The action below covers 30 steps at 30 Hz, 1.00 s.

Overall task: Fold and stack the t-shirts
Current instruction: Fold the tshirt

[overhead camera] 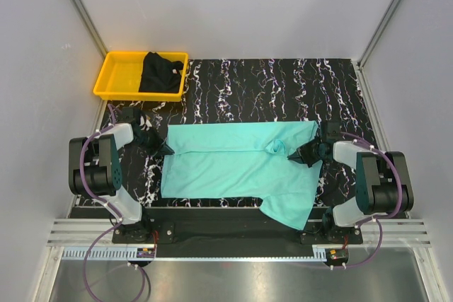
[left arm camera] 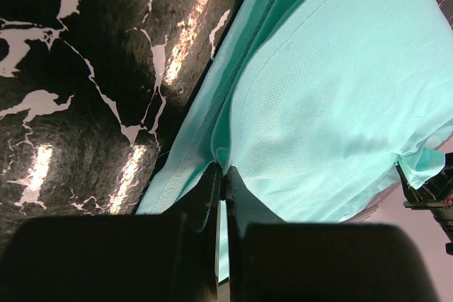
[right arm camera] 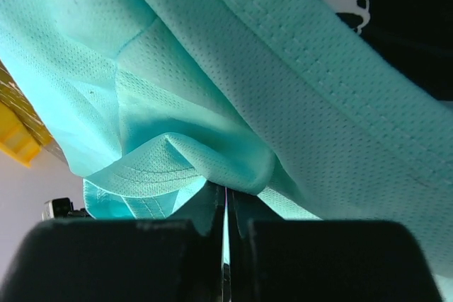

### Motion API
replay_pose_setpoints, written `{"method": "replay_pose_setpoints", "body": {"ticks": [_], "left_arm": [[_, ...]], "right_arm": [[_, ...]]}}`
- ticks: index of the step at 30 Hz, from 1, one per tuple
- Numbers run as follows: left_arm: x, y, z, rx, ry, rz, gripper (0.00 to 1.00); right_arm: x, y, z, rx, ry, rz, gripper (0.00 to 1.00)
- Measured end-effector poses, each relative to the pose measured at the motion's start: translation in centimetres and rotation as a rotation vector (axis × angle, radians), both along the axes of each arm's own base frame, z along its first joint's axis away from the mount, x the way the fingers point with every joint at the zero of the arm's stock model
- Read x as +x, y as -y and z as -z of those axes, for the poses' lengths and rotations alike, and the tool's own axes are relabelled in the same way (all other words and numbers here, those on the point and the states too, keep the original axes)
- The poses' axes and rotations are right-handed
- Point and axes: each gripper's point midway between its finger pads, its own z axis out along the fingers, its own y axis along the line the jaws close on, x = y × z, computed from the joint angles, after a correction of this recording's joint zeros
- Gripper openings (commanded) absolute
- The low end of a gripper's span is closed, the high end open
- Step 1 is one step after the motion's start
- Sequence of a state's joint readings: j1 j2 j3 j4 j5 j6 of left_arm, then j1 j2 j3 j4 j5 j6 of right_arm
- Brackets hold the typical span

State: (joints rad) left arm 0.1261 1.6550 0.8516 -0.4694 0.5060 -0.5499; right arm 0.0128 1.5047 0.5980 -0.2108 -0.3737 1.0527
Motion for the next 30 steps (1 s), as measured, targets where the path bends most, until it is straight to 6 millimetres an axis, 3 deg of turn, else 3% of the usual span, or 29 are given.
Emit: {"method": "replay_pose_setpoints", "body": {"ticks": [6, 16, 21, 26, 30], "left_arm": [[0.0, 0.0, -0.1, 0.001, 0.004, 0.0, 0.04], [0.7, -0.1, -4.0, 0.018, 0.136, -0.001, 0.0], [1.7, -0.3, -6.8, 0.035, 0.212, 0.005, 0.0], [4.3, -0.7, -10.1, 0.056, 0.319, 0.018, 0.0], [4.2, -0.7, -10.3, 0.055, 0.322, 0.017, 0.02]], "right_arm": [[-0.7, 0.3, -0.7, -0.03, -0.018, -0.018, 0.0], [-0.3, 0.6, -7.8, -0.077, 0.133, -0.094, 0.0], [1.5, 1.2, -11.0, -0.103, 0.208, -0.112, 0.0], [5.1, 2.6, -15.3, -0.16, 0.327, -0.11, 0.0], [6.3, 3.1, -17.0, -0.176, 0.369, -0.111, 0.0]]}}
